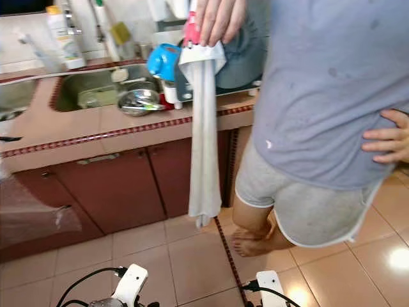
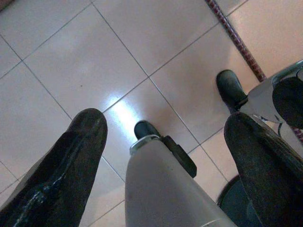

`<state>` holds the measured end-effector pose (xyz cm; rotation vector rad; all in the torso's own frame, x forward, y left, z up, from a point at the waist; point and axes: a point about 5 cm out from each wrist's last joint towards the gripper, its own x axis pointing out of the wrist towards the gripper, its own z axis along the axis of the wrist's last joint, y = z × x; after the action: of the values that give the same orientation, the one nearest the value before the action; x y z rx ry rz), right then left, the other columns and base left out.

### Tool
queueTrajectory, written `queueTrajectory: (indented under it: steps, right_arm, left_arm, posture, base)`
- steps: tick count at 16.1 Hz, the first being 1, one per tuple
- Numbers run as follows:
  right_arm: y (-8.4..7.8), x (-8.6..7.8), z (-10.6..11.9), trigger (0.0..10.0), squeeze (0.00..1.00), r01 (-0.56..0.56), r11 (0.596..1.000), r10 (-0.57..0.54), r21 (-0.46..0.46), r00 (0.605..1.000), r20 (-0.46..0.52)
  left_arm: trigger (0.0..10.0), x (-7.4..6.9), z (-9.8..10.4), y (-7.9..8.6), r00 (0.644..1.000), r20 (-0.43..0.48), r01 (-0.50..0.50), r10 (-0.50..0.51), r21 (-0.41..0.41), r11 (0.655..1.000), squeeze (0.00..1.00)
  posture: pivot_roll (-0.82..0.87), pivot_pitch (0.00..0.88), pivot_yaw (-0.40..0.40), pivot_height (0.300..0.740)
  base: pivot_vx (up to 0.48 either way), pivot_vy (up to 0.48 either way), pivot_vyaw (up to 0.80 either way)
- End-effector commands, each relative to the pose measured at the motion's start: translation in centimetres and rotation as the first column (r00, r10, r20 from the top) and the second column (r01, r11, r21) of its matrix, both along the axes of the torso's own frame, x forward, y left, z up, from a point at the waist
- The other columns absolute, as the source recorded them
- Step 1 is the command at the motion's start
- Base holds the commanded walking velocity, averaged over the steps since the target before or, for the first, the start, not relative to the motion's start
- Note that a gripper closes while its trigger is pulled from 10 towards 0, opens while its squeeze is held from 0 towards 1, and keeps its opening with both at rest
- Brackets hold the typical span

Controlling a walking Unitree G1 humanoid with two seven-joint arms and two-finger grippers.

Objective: Kitchen organization

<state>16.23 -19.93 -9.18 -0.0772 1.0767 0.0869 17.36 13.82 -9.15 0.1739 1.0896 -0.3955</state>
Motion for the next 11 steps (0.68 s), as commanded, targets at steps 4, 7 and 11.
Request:
queueTrajectory:
  steps: [4, 7, 11]
  right_arm:
    - [0.4, 0.6, 0.2, 10.0, 0.0, 0.012, 1.0, -0.012, 0.023, 1.0, 0.016]
    - [0.6, 1.0, 0.4, 10.0, 0.0, 0.021, 0.999, -0.022, 0.036, 0.999, 0.03]
    - [1.0, 2.8, 1.1, 10.0, 0.0, 0.048, 0.997, -0.053, 0.057, 0.996, 0.078]
  left_arm:
    - [10.0, -0.2, -0.1, 2.1, 0.992, -0.03, -0.125, 0.127, 0.066, 0.99, 0.0]
    - [10.0, -0.2, -0.1, 3.2, 0.983, -0.027, -0.18, 0.183, 0.083, 0.98, 0.0]
    - [10.0, -1.0, -0.4, 3.8, 0.976, -0.031, -0.214, 0.218, 0.102, 0.972, 0.0]
  posture:
    - [-0.07, 0.0, 0.069, 0.74]
    - [-0.04, 0.0, 0.052, 0.74]
    - [0.01, 0.0, 0.021, 0.74]
  base:
    - [0.0, 0.0, 0.0]
    - [0.0, 0.0, 0.0]
    - [0.0, 0.0, 0.0]
